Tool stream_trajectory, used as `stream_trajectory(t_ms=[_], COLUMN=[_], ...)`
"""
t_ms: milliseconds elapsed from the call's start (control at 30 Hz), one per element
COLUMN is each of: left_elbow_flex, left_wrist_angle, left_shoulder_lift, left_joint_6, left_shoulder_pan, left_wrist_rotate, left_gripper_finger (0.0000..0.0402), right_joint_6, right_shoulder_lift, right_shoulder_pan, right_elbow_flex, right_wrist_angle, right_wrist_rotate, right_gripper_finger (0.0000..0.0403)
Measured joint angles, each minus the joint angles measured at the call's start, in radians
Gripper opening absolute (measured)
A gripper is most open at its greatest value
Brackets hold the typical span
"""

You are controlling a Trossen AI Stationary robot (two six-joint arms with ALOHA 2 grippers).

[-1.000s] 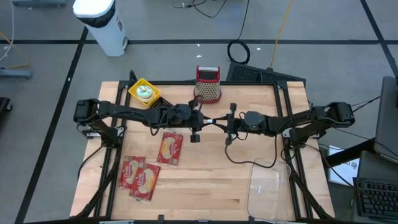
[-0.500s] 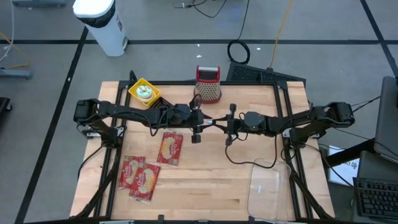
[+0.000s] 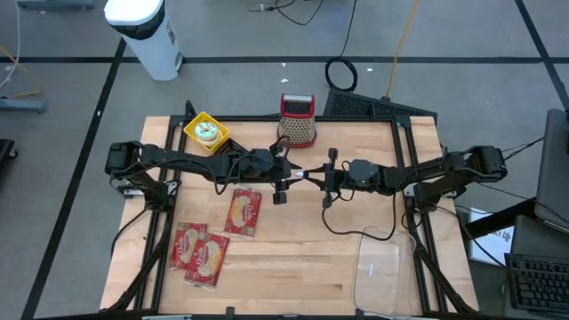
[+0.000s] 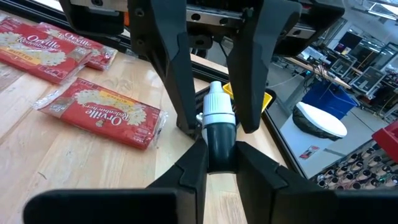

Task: Pick & Place Food Item
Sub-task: Put the green food coloring bottle into the black bin

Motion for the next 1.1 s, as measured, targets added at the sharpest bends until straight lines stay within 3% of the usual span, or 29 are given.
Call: stream_trajectory(t_ms=[167,433,667,867,1000,1100], left_elbow_flex=[0.000,0.000,0.000,0.000,0.000,0.000], left_wrist_angle=[0.000,0.000,-0.106,-0.385,-0.662,-0.860], left_shoulder_lift=[0.000,0.000,-0.083,-0.219,-0.294,-0.320], left_joint_6=[0.010,0.017,-0.003,-0.138,-0.385,-0.570], left_shoulder_pan=[0.000,0.004,0.008,0.017,0.063,0.113], left_wrist_rotate=[0.000,0.002,-0.127,-0.261,-0.339,-0.329], left_gripper_finger=[0.0151,0.0049,0.0049,0.0063,0.0058,0.0054], right_joint_6=[0.000,0.000,0.048,0.077,0.079,0.078], right_shoulder_lift=[0.000,0.000,-0.002,0.000,0.000,0.000], right_shoulder_pan=[0.000,0.000,0.001,0.000,0.001,0.000], right_elbow_flex=[0.000,0.000,0.002,0.001,0.001,0.001], right_wrist_angle=[0.000,0.000,-0.003,-0.008,-0.009,-0.009], right_wrist_rotate=[0.000,0.002,0.001,0.001,0.001,0.001], right_gripper_finger=[0.0059,0.0065,0.0098,0.0128,0.0137,0.0138])
